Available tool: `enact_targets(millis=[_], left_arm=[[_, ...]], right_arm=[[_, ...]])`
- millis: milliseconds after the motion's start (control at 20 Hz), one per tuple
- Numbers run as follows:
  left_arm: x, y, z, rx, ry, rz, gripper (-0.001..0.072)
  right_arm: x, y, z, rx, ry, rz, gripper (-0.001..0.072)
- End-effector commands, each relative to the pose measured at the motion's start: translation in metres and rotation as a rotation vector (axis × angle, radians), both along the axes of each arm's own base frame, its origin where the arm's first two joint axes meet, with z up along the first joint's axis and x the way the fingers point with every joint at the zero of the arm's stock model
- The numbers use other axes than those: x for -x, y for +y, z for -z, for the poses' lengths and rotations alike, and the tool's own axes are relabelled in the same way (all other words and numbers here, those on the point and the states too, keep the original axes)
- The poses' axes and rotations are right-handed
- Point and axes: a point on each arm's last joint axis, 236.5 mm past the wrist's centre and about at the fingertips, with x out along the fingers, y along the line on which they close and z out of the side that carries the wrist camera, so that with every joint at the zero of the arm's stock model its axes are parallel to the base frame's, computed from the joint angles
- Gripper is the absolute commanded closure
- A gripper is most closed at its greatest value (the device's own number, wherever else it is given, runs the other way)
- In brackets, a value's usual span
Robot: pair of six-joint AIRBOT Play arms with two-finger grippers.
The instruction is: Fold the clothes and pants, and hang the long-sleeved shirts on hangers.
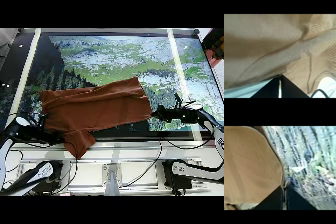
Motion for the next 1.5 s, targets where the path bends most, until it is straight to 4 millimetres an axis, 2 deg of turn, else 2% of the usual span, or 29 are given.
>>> enact_targets(millis=[0,150,250,400,500,650,750,800,900,1000,1100,1200,1300,1450], left_arm=[[-0.004,0.004,-0.020,0.015,-0.010,0.079,0.0688],[-0.021,0.026,-0.044,-0.060,-0.061,0.129,0.0687],[-0.031,0.036,-0.062,-0.100,-0.101,0.149,0.0687],[-0.049,0.044,-0.090,-0.156,-0.204,0.149,0.0687],[-0.057,0.050,-0.106,-0.190,-0.267,0.139,0.0687],[-0.074,0.064,-0.123,-0.258,-0.380,0.085,0.0687],[-0.098,0.065,-0.133,-0.259,-0.487,0.021,0.0687],[-0.116,0.061,-0.140,-0.238,-0.554,-0.022,0.0687],[-0.153,0.063,-0.157,-0.224,-0.701,-0.126,0.0687],[-0.194,0.081,-0.182,-0.256,-0.869,-0.263,0.0687],[-0.228,0.105,-0.209,-0.268,-1.017,-0.442,0.0687],[-0.250,0.122,-0.220,-0.228,-1.079,-0.611,0.0687],[-0.263,0.130,-0.203,-0.187,-1.044,-0.705,0.0687],[-0.273,0.117,-0.148,-0.150,-0.912,-0.692,0.0686]], right_arm=[[-0.001,0.006,-0.021,-0.014,-0.052,-0.029,0.0697],[0.003,0.008,-0.043,-0.002,-0.106,-0.024,0.0698],[0.014,0.015,-0.062,-0.011,-0.134,-0.026,0.0697],[0.031,0.028,-0.101,-0.026,-0.205,-0.034,0.0698],[0.035,0.031,-0.132,-0.023,-0.271,-0.001,0.0698],[0.028,0.029,-0.175,-0.032,-0.386,0.126,0.0698],[0.013,0.031,-0.195,-0.041,-0.469,0.196,0.0698],[0.005,0.035,-0.199,-0.040,-0.495,0.216,0.0697],[-0.014,0.046,-0.200,-0.028,-0.540,0.241,0.0698],[-0.038,0.054,-0.196,-0.014,-0.577,0.299,0.0697],[-0.060,0.056,-0.182,0.003,-0.582,0.382,0.0697],[-0.075,0.057,-0.158,0.011,-0.539,0.458,0.0697],[-0.086,0.055,-0.135,0.016,-0.488,0.529,0.0697],[-0.106,0.050,-0.112,0.043,-0.452,0.589,0.0697]])
